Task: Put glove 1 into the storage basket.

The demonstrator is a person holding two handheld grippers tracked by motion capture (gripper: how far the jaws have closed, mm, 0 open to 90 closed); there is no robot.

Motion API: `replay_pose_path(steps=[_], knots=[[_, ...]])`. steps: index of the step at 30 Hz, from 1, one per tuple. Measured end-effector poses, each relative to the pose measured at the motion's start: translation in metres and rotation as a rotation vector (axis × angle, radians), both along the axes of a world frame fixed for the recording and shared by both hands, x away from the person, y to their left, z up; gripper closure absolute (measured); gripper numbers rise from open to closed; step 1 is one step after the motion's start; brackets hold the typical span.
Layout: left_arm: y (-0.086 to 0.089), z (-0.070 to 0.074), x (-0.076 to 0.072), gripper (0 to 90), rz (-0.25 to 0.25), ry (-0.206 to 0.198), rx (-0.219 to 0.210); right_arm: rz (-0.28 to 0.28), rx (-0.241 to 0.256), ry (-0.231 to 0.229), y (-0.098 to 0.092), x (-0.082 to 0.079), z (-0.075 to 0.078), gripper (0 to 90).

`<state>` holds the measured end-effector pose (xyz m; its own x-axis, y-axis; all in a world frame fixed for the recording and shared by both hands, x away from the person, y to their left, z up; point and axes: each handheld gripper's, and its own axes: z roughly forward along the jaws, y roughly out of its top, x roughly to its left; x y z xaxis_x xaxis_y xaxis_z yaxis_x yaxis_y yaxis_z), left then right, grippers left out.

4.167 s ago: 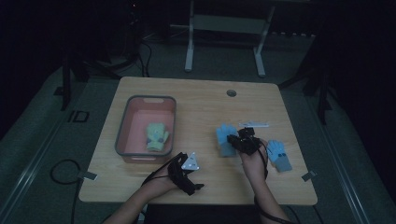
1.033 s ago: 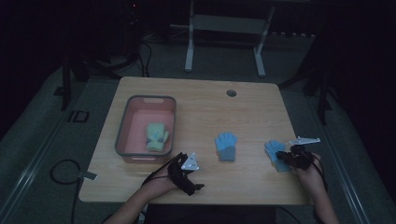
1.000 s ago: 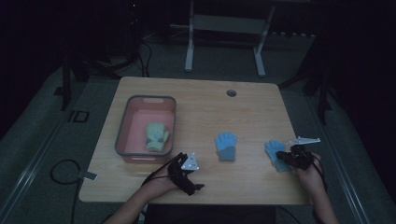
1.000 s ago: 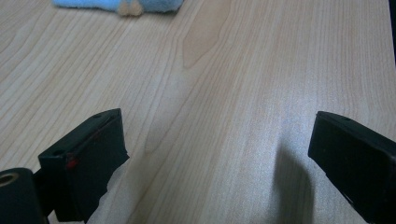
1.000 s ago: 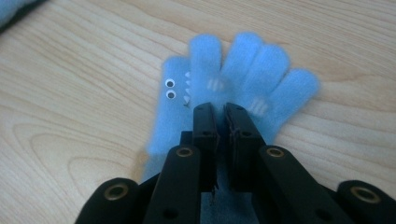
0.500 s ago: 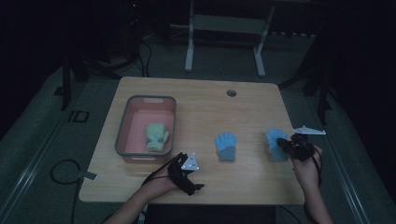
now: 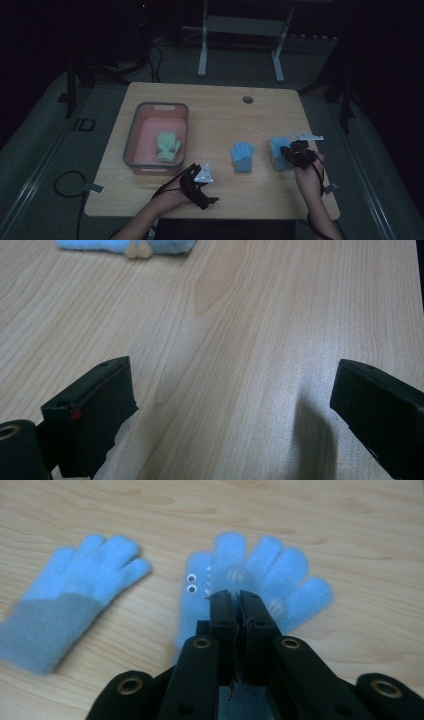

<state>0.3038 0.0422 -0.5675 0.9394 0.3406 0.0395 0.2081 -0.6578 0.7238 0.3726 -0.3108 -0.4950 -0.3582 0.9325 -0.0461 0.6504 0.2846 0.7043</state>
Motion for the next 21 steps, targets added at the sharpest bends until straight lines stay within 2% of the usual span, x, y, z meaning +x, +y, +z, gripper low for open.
replay_pose_path(steps=[1,5,7,11,15,18,21], knots=[[0.0,0.0,0.0,4.5,0.0,0.002,0.0,-0.009,0.016,0.02,0.003,0.003,-0.006,85.9],[0.0,0.0,0.0,4.5,-0.001,0.001,-0.001,-0.029,0.036,0.042,0.007,0.005,-0.015,85.8],[0.0,0.0,0.0,4.5,-0.004,0.0,0.004,-0.034,0.035,0.047,0.008,0.005,-0.018,85.6],[-0.001,0.0,-0.001,4.5,-0.005,-0.002,0.005,-0.045,0.022,0.066,0.01,0.008,-0.032,83.6],[0.0,0.0,0.0,4.4,-0.005,-0.001,0.008,-0.042,0.007,0.095,0.01,0.012,-0.043,77.1],[-0.001,0.0,-0.001,4.5,-0.005,-0.002,0.006,-0.036,0.012,0.104,0.009,0.013,-0.045,75.3],[-0.001,-0.001,-0.001,4.4,-0.007,-0.003,0.009,-0.029,0.015,0.099,0.008,0.013,-0.04,72.6]])
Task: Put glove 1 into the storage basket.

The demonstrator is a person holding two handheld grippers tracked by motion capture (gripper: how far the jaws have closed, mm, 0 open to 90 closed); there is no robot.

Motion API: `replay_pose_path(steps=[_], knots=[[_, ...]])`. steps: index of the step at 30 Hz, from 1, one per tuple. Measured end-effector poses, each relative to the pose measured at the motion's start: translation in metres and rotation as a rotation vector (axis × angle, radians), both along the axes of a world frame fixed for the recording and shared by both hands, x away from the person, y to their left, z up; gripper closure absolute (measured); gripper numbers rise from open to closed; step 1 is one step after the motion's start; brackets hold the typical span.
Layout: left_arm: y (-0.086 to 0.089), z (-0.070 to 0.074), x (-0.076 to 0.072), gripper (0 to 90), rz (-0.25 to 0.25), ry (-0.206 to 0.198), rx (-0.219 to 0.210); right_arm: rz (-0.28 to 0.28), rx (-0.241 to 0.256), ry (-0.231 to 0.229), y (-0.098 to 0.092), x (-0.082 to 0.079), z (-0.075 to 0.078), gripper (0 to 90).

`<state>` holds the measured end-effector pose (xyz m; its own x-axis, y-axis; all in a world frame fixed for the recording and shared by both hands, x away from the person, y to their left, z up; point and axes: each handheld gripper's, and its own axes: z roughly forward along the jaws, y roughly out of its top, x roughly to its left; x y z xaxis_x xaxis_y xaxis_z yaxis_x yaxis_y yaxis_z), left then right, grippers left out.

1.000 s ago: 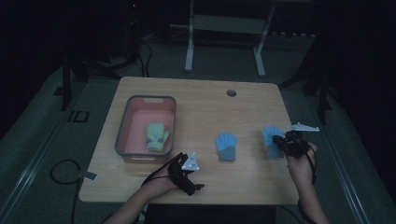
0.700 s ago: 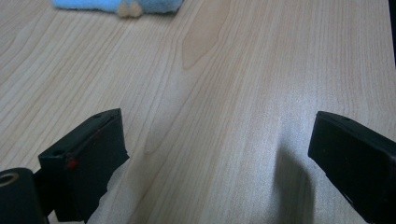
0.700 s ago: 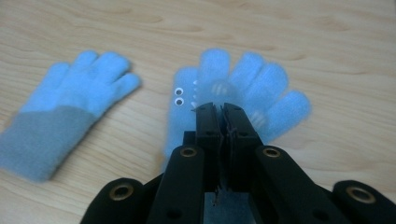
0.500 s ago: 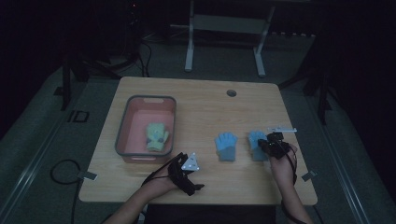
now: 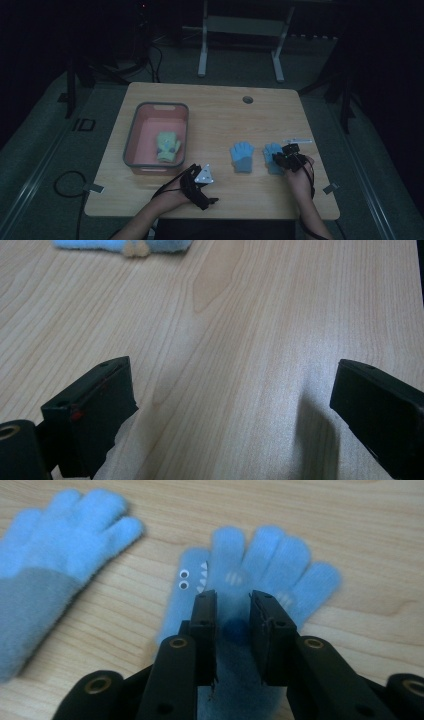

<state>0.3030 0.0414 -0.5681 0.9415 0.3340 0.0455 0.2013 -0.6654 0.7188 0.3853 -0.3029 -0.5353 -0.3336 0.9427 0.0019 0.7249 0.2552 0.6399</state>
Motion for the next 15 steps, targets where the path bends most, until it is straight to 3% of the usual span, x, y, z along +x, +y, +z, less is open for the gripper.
replay_pose_path(steps=[4,9,12,13,14,15], knots=[[0.0,0.0,0.0,4.4,0.002,0.0,-0.004,0.027,0.017,-0.016,-0.005,-0.002,0.01,69.7],[0.0,0.0,0.0,4.4,0.0,-0.004,0.001,0.031,0.03,0.012,-0.018,0.001,0.016,67.9],[0.0,0.0,0.0,4.5,0.0,-0.003,0.002,0.063,0.04,0.008,-0.022,0.002,0.016,65.9],[0.0,0.0,0.0,4.5,0.0,-0.003,0.002,0.082,0.042,0.006,-0.023,0.002,0.016,65.9],[0.0,0.0,0.0,4.4,0.0,-0.001,-0.004,0.144,0.027,-0.007,-0.026,0.003,0.017,64.8],[0.0,0.0,0.0,4.5,0.0,-0.001,-0.004,0.144,0.027,-0.007,-0.026,0.003,0.017,64.8]])
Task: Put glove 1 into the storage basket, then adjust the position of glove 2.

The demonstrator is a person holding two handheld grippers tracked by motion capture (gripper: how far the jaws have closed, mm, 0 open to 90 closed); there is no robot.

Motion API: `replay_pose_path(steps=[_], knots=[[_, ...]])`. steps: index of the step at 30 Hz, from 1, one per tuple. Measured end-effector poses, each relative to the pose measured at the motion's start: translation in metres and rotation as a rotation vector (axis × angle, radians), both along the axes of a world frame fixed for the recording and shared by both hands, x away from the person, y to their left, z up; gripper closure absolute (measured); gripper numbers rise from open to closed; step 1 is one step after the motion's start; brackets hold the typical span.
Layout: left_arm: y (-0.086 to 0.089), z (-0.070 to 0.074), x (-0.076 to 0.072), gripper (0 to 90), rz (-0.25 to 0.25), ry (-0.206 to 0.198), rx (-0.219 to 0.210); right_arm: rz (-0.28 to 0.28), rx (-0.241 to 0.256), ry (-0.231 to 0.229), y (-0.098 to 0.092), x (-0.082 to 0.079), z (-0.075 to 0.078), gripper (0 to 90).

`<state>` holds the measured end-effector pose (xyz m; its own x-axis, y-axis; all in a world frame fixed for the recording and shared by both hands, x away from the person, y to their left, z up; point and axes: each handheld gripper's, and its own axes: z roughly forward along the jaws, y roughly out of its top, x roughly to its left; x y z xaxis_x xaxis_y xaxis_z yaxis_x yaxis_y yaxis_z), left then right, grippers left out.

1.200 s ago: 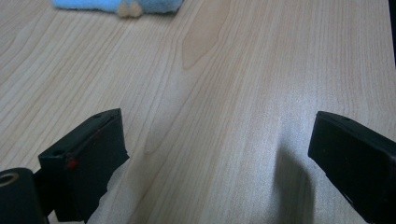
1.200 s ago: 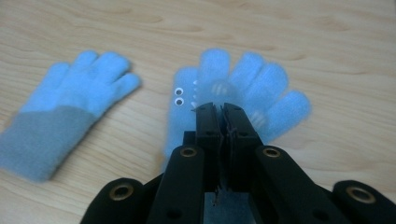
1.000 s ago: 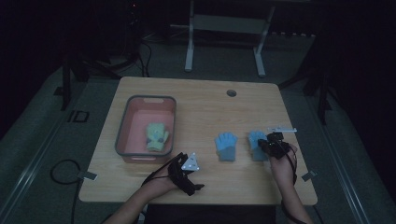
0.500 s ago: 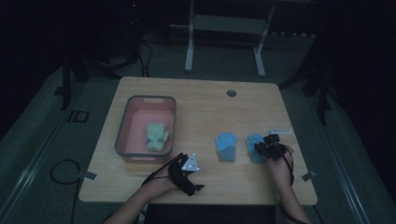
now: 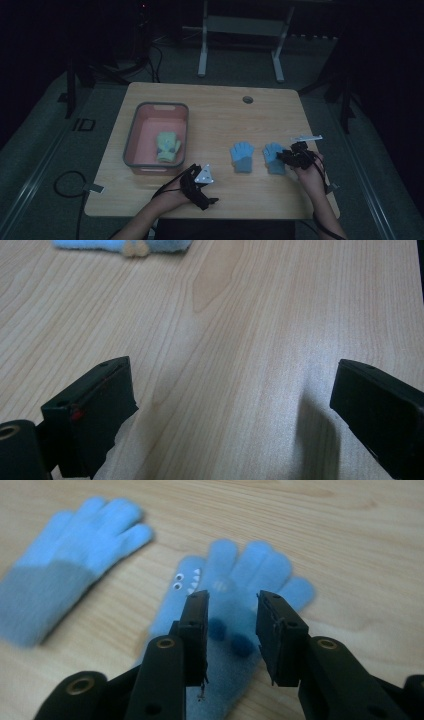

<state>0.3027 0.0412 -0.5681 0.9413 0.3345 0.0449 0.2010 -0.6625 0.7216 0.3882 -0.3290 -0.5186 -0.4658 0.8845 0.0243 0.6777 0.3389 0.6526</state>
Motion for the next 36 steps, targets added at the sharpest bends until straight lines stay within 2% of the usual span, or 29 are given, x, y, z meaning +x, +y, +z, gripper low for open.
replay_pose_path(steps=[2,6,11,13,18,21,26,30,32,34,36], knots=[[0.0,0.0,0.0,4.4,0.0,0.001,0.002,0.065,-0.004,-0.003,-0.004,0.0,0.0,64.7],[0.0,0.0,0.0,4.4,-0.001,0.0,0.004,0.137,-0.022,-0.018,-0.011,0.001,0.0,64.7],[0.0,0.0,0.0,4.4,-0.001,-0.001,0.002,0.202,-0.027,-0.003,-0.018,0.006,-0.003,61.5],[0.0,0.0,0.0,4.4,-0.001,-0.001,0.005,0.213,-0.044,-0.009,-0.018,0.008,-0.004,61.1],[0.0,0.0,0.0,4.4,-0.001,-0.001,0.007,0.215,-0.034,-0.007,-0.016,0.012,-0.006,60.3],[0.0,0.0,0.0,4.5,-0.001,-0.001,0.004,0.225,-0.054,-0.002,-0.014,0.014,-0.009,60.1],[0.0,0.0,0.0,4.4,-0.001,0.001,0.002,0.229,-0.075,0.029,-0.015,0.016,-0.018,60.2],[0.0,0.0,0.0,4.4,-0.002,0.0,0.003,0.242,-0.064,0.017,-0.017,0.015,-0.021,61.5],[0.0,-0.001,0.0,4.4,-0.002,0.0,0.004,0.234,-0.065,0.021,-0.016,0.015,-0.021,65.2],[-0.001,-0.001,0.0,4.4,-0.003,0.0,0.004,0.221,-0.067,0.028,-0.015,0.014,-0.02,75.8],[-0.001,-0.001,0.0,4.5,-0.002,0.0,0.004,0.215,-0.072,0.021,-0.013,0.013,-0.021,80.1]])
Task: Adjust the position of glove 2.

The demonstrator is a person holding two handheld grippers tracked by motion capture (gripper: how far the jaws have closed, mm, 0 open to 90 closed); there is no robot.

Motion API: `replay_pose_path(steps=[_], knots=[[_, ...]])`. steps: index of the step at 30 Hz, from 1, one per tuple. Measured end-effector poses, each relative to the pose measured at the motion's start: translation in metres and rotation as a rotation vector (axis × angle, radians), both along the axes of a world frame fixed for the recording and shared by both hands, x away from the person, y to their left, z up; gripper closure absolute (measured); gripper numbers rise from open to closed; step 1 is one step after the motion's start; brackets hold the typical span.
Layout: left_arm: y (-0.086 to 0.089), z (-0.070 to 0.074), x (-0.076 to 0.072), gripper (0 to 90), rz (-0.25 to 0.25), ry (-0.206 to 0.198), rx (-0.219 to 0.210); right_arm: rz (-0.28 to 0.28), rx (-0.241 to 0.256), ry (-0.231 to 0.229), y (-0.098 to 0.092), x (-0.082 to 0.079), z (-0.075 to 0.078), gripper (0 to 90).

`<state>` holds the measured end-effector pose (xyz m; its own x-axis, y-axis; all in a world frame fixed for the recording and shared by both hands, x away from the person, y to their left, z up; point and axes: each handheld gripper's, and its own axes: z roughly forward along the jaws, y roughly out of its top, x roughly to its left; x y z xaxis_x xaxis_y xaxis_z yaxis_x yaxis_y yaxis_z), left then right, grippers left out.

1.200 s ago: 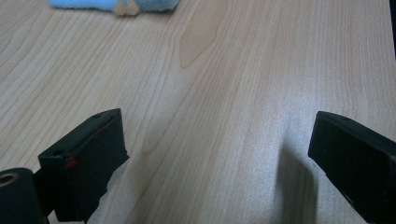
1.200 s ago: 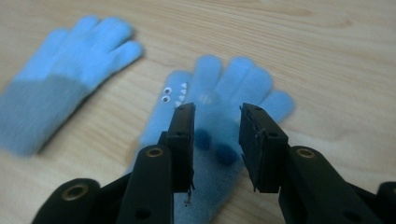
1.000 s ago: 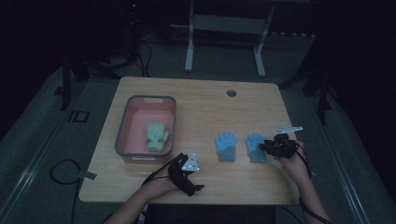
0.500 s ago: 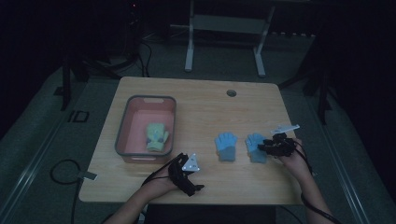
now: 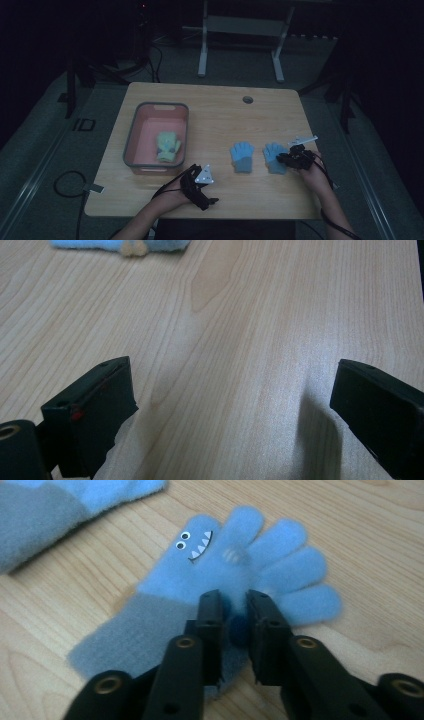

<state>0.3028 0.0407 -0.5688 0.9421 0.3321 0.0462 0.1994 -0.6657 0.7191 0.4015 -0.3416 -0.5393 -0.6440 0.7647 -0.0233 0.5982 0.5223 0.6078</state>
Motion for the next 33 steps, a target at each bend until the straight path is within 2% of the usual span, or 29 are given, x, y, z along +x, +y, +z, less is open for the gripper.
replay_pose_path(steps=[8,14,19,24,33], knots=[[0.0,0.0,0.0,4.4,-0.002,0.0,0.002,-0.053,0.046,-0.001,-0.001,-0.002,0.004,84.0],[0.0,0.0,0.0,4.5,-0.002,0.0,0.0,-0.075,0.06,-0.043,0.002,-0.007,0.025,84.3],[0.0,0.0,0.0,4.4,-0.002,-0.001,0.002,-0.059,0.11,-0.068,0.006,-0.009,0.045,84.3],[0.0,0.0,0.0,4.5,-0.002,-0.001,0.001,-0.052,0.126,-0.1,0.012,-0.012,0.06,84.3],[0.0,0.0,0.0,4.5,-0.004,-0.003,0.003,0.013,0.161,-0.109,0.036,-0.013,0.077,84.2]])
